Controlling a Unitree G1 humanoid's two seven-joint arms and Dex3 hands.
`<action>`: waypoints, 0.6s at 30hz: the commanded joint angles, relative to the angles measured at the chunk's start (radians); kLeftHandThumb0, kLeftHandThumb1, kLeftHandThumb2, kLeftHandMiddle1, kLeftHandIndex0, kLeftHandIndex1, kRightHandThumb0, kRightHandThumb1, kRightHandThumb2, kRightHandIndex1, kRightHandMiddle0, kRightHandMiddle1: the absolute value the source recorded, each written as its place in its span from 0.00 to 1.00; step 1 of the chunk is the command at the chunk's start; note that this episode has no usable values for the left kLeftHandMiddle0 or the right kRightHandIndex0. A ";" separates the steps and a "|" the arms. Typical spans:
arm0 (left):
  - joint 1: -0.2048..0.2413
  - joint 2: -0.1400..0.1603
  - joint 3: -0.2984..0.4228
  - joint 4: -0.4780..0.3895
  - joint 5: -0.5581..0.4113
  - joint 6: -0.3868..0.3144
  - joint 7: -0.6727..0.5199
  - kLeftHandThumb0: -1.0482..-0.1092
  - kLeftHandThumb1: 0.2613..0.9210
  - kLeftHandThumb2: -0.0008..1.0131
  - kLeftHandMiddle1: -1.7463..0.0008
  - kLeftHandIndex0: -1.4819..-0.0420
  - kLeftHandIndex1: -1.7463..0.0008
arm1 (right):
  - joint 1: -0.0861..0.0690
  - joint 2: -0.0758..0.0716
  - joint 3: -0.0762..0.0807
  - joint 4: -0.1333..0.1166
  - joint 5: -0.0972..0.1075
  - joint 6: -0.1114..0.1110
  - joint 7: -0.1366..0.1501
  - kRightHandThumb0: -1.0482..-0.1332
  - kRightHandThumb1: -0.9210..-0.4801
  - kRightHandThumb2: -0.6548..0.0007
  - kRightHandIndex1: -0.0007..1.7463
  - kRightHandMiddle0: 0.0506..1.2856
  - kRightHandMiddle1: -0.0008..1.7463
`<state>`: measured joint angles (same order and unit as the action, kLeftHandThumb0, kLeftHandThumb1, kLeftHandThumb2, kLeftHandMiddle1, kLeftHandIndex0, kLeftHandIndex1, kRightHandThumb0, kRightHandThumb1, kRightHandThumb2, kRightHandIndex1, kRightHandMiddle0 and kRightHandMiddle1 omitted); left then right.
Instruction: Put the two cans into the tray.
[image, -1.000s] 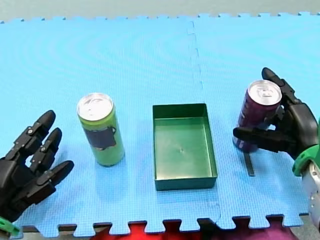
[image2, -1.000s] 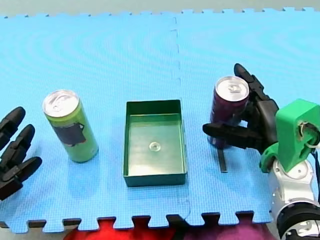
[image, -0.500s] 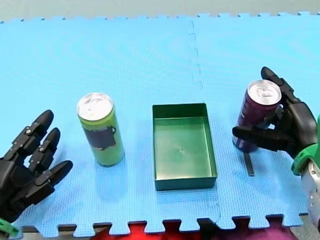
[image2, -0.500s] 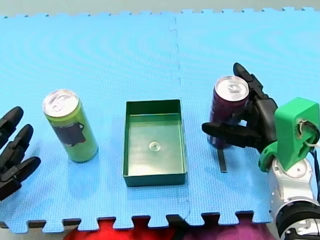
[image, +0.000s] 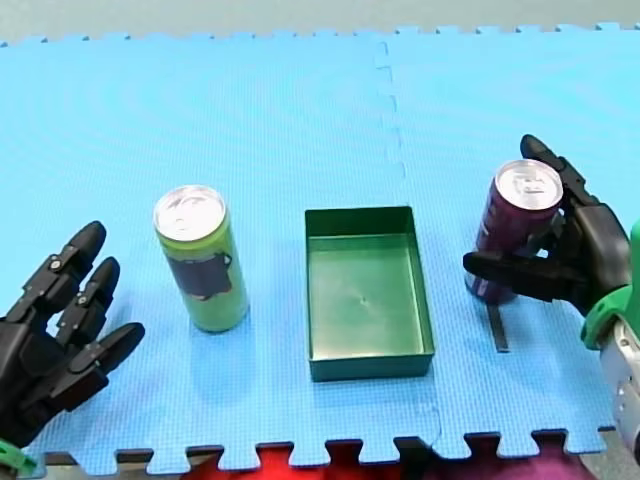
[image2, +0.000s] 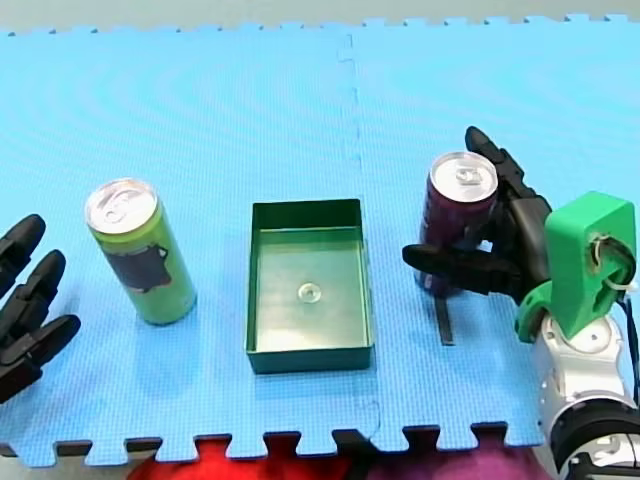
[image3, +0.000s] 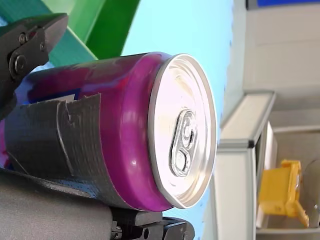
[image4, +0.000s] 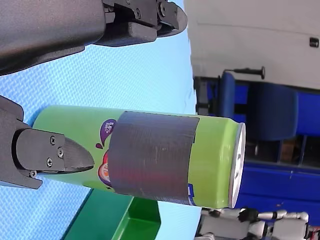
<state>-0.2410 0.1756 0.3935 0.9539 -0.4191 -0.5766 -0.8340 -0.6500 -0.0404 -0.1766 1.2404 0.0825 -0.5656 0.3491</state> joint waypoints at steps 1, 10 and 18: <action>0.003 0.005 0.001 -0.006 -0.006 0.004 0.001 0.00 1.00 0.19 1.00 0.91 1.00 | -0.006 -0.002 0.000 -0.001 -0.002 0.002 -0.003 0.50 0.76 1.00 0.00 0.06 0.00; 0.004 0.008 0.003 -0.005 -0.010 0.003 -0.006 0.00 1.00 0.20 1.00 0.91 1.00 | -0.006 0.000 0.001 0.003 -0.009 0.008 -0.014 0.50 0.75 1.00 0.00 0.07 0.00; 0.005 0.012 0.005 0.000 -0.015 0.001 -0.014 0.00 1.00 0.20 1.00 0.90 1.00 | -0.012 -0.002 0.005 0.015 -0.022 0.020 -0.035 0.50 0.75 1.00 0.00 0.08 0.00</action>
<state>-0.2384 0.1784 0.3963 0.9533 -0.4316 -0.5757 -0.8451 -0.6567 -0.0391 -0.1733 1.2527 0.0639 -0.5483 0.3184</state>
